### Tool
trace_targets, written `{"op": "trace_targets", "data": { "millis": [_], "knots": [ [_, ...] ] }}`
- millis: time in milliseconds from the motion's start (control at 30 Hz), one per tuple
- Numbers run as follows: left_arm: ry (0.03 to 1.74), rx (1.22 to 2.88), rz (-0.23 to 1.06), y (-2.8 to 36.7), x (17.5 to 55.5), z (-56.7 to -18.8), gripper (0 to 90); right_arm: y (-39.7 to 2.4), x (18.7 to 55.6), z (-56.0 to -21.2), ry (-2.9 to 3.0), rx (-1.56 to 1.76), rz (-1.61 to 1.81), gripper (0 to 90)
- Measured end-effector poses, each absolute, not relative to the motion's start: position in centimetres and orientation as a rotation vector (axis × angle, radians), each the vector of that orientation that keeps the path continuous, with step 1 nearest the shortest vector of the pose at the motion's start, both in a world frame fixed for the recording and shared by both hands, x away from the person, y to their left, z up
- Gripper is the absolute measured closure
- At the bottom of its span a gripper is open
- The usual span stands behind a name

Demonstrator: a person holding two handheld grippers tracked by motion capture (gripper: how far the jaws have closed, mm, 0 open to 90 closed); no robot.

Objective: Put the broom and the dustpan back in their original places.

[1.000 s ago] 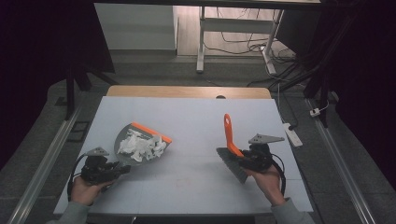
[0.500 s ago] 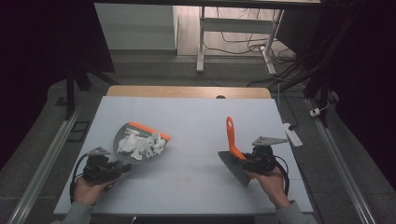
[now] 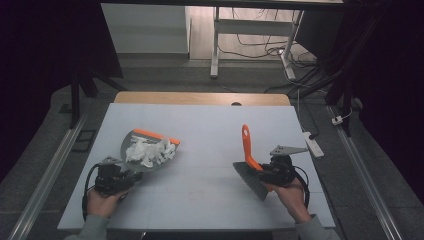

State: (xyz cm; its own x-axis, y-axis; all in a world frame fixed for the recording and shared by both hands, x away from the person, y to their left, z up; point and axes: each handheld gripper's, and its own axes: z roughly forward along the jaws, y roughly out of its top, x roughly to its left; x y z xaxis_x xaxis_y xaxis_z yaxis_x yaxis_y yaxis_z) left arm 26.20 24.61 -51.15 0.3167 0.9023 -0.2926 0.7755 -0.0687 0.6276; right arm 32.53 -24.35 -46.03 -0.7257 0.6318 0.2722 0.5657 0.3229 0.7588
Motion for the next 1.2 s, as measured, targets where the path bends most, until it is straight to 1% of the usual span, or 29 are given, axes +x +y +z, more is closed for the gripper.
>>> {"op": "trace_targets", "data": {
  "millis": [267,400,567,967,1200],
  "knots": [
    [1.580,1.839,0.228,24.4,27.0,-52.1,61.9,-24.0,32.4,-46.0,2.507,1.115,1.373,69.9],
    [1.632,1.818,0.251,24.4,27.5,-52.5,61.9,-23.9,32.4,-46.1,2.517,1.115,1.368,69.9],
    [1.665,1.799,0.237,24.3,27.8,-53.0,61.8,-23.5,32.4,-46.4,2.550,1.112,1.355,69.8],
    [1.683,1.786,0.221,24.2,27.9,-53.4,61.4,-23.7,34.4,-48.6,2.620,1.223,1.237,69.8],
    [1.660,1.787,0.217,24.1,27.7,-53.3,57.7,-24.0,35.6,-49.3,2.609,1.278,1.190,69.6]
  ]
}}
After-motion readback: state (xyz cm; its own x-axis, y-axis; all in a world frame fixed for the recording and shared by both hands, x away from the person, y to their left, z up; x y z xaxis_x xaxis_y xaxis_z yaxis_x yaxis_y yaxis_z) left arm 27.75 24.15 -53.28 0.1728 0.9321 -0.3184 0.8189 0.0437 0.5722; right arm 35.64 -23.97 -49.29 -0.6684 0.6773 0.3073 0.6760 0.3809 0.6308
